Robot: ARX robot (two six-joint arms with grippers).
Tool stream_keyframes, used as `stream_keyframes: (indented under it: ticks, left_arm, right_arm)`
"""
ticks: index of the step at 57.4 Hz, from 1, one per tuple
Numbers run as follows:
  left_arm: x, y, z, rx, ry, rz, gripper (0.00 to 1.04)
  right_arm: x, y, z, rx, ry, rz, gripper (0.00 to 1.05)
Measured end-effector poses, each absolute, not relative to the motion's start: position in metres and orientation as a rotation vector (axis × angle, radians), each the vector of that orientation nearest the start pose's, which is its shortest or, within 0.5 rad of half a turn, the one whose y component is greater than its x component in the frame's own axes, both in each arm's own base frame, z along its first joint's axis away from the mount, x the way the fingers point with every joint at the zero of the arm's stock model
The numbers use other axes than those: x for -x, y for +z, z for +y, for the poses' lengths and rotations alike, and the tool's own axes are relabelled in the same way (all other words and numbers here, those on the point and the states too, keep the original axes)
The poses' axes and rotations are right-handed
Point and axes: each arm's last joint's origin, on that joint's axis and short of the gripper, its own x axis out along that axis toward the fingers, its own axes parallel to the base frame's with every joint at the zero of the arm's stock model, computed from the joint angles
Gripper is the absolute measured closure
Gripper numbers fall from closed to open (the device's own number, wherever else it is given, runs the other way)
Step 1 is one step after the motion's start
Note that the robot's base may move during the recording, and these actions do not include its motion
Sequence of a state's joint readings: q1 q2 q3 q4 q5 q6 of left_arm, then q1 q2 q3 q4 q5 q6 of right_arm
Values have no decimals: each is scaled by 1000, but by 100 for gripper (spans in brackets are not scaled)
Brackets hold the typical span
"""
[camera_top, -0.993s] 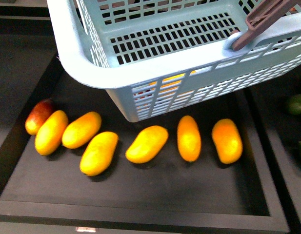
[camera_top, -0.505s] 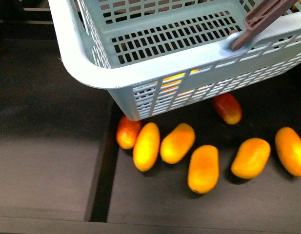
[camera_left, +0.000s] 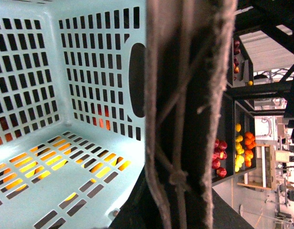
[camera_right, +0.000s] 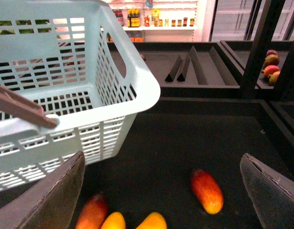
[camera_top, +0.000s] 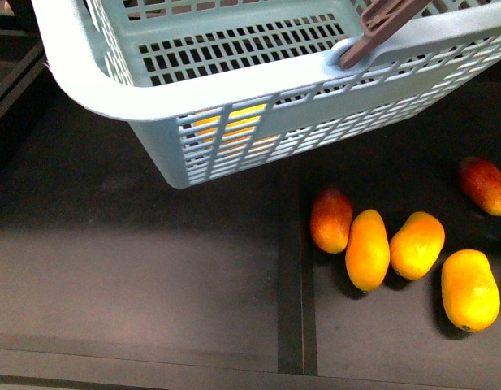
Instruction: Pick lemon and mango into basket
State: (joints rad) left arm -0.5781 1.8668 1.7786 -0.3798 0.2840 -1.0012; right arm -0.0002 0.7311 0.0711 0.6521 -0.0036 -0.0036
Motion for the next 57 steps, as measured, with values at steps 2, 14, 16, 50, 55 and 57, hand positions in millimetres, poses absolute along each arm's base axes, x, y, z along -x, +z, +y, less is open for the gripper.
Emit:
stream_keyframes:
  ticks: [2,14,16,50,55,57]
  left_arm:
    - [-357,351,-243,847,-535,855,99]
    - [-351,351,-250,858,-570,887,99]
    - [-351,351,-251,858,-575,890,99]
    - [-352,351,-250,861,-565,885,99]
    - [-352,351,-249,859,-564,883,99]
    - [-352,351,-249,859,-564,883,99]
  right_arm:
    - [-150,176,0,4,3,6,9]
    - [-162,187,-19,-122,-334,271,9]
    - [-166,189,-27,-141,-364,293,9]
    - [-259,30,-144,-235,-376,820,9]
    - [-265,16,-143,-251,-368,845,9]
    - [-270,8,-144,-258,-364,856,9]
